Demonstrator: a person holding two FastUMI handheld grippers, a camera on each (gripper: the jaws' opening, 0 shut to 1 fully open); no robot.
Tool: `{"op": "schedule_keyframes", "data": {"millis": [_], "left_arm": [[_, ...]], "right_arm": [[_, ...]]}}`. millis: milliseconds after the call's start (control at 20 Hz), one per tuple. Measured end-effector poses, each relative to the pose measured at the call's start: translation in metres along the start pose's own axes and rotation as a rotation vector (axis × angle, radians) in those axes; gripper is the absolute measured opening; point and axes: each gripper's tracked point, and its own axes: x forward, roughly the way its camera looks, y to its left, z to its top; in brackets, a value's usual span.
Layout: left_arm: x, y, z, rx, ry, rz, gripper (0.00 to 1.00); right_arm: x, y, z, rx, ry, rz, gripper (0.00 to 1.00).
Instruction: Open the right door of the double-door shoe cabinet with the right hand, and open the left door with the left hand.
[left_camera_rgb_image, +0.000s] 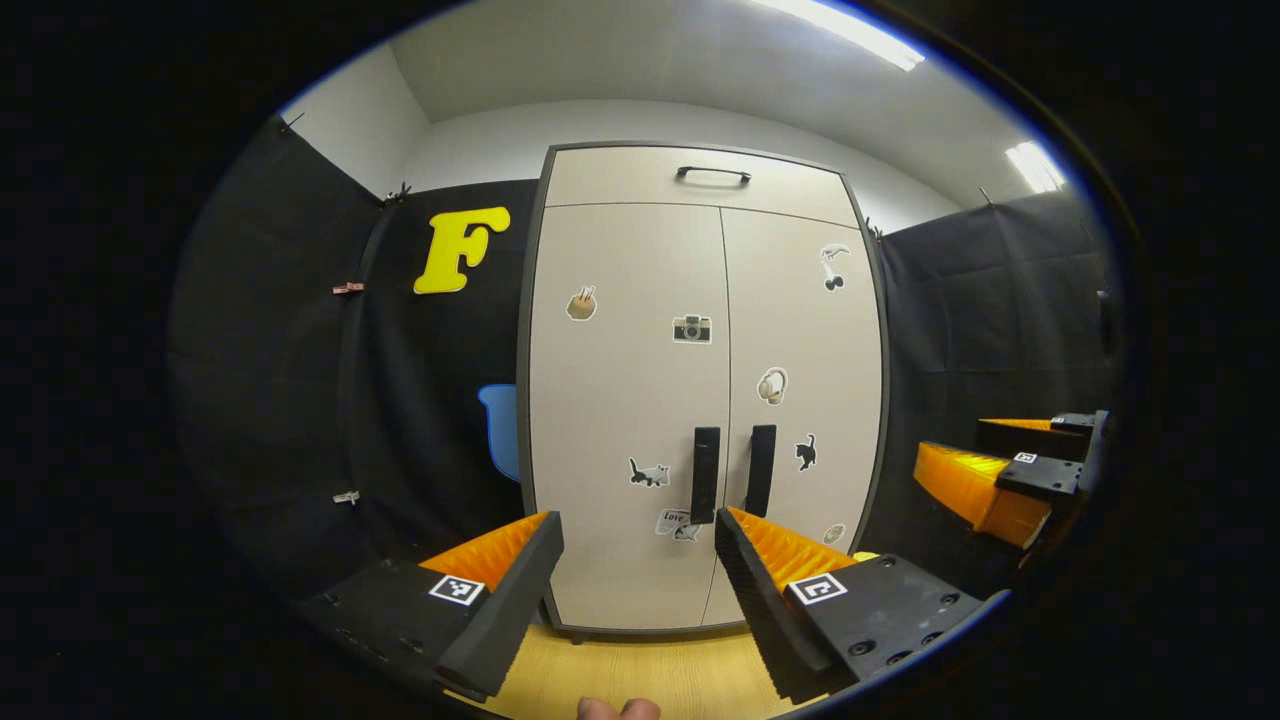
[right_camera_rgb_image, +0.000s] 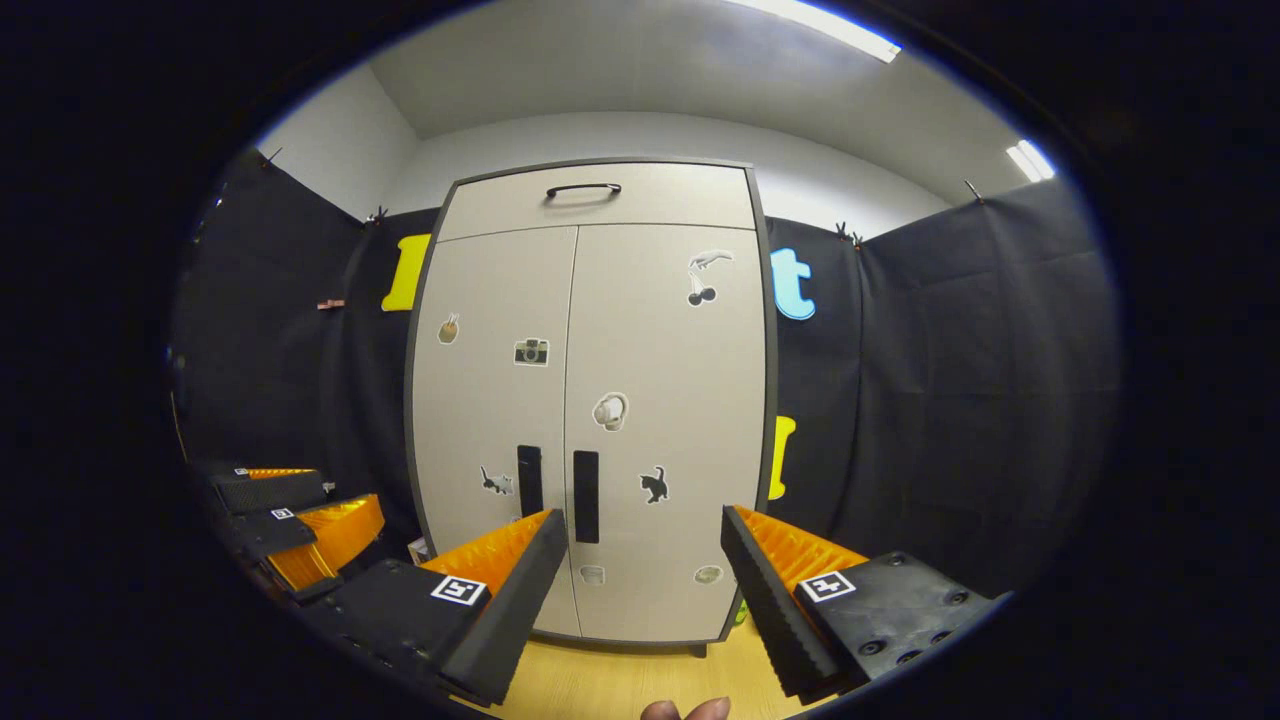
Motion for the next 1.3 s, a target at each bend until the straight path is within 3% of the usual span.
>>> {"op": "schedule_keyframes", "data": {"millis": [200,500,850,1000,1100,1300], "left_arm": [[-0.006,0.011,-0.003,0.000,0.003,0.011,0.95],[-0.017,0.024,-0.019,-0.002,0.032,0.013,0.95],[-0.033,0.046,-0.041,-0.010,0.072,0.040,0.94],[-0.038,0.058,-0.049,-0.007,0.087,0.060,0.94],[-0.041,0.065,-0.054,-0.010,0.095,0.074,0.94],[-0.046,0.077,-0.052,-0.016,0.092,0.093,0.95]], "right_arm": [[0.032,0.024,0.002,0.005,-0.020,0.040,0.97],[0.100,0.052,-0.029,0.004,0.010,0.072,0.98],[0.182,0.060,-0.078,-0.011,0.073,0.025,0.96],[0.201,0.060,-0.100,0.018,0.113,0.010,0.90],[0.208,0.062,-0.110,0.013,0.127,0.008,0.77],[0.220,0.066,-0.119,-0.025,0.130,-0.004,0.77]]}}
